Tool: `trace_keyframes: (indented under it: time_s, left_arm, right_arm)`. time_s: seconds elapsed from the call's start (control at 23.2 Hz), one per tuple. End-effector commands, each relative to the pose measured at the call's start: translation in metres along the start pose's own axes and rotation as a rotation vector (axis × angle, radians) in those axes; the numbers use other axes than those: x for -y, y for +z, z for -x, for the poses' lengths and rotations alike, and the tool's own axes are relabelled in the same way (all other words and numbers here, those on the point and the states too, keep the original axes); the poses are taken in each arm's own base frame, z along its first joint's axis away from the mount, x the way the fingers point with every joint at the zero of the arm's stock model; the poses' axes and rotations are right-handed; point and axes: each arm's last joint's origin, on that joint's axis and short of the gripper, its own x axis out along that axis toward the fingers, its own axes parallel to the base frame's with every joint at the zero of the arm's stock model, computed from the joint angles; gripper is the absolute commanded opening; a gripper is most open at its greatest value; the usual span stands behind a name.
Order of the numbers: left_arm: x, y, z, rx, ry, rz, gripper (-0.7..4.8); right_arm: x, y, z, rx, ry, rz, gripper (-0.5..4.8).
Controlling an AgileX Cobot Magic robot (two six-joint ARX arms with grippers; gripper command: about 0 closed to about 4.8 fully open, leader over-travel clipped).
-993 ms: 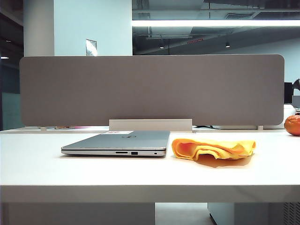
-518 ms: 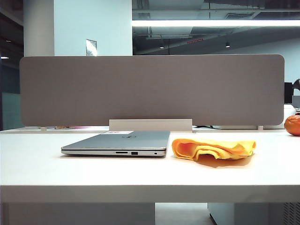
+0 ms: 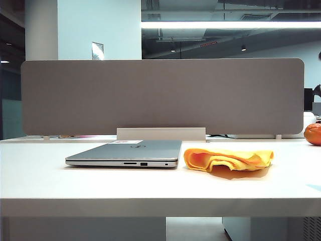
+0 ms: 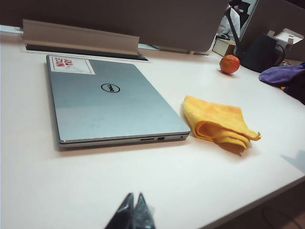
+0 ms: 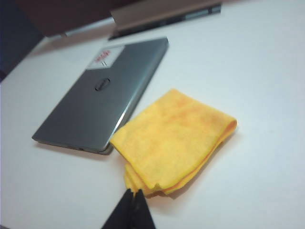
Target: Pick up the yellow rag and put it over the laptop.
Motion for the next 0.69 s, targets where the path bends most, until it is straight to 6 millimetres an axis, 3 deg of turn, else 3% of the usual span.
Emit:
trace_keyframes:
  time_s: [0.04, 0.13, 0.17, 0.39, 0.52, 0.6, 0.69]
  left_arm:
    - [0.0, 0.001, 0.0, 0.005, 0.001, -0.004, -0.06]
    - [0.0, 0.001, 0.0, 0.002, 0.002, -0.002, -0.06]
    - [0.0, 0.001, 0.0, 0.002, 0.001, -0.002, -0.06]
    - [0.0, 0.0, 0.0, -0.007, 0.003, 0.004, -0.06]
    - [0.0, 0.0, 0.0, -0.01, 0.004, 0.006, -0.06]
    - [0.0, 0.0, 0.0, -0.01, 0.004, 0.006, -0.06]
    - [0.0, 0.0, 0.0, -0.009, 0.006, 0.006, -0.06]
  right_arm:
    - [0.003, 0.013, -0.02, -0.065, 0.01, -0.024, 0.84]
    - [0.002, 0.017, -0.038, -0.131, 0.027, -0.036, 1.94]
    - [0.002, 0.017, -0.045, -0.159, 0.034, -0.04, 2.23]
    - [-0.002, 0.011, -0.093, -0.319, 0.075, -0.056, 2.63]
    - [-0.001, 0.003, -0.116, -0.402, 0.078, -0.069, 3.75]
    - [-0.003, -0.001, -0.126, -0.436, 0.091, -0.045, 3.79]
    - [-0.01, -0.006, -0.139, -0.475, 0.141, 0.102, 3.79]
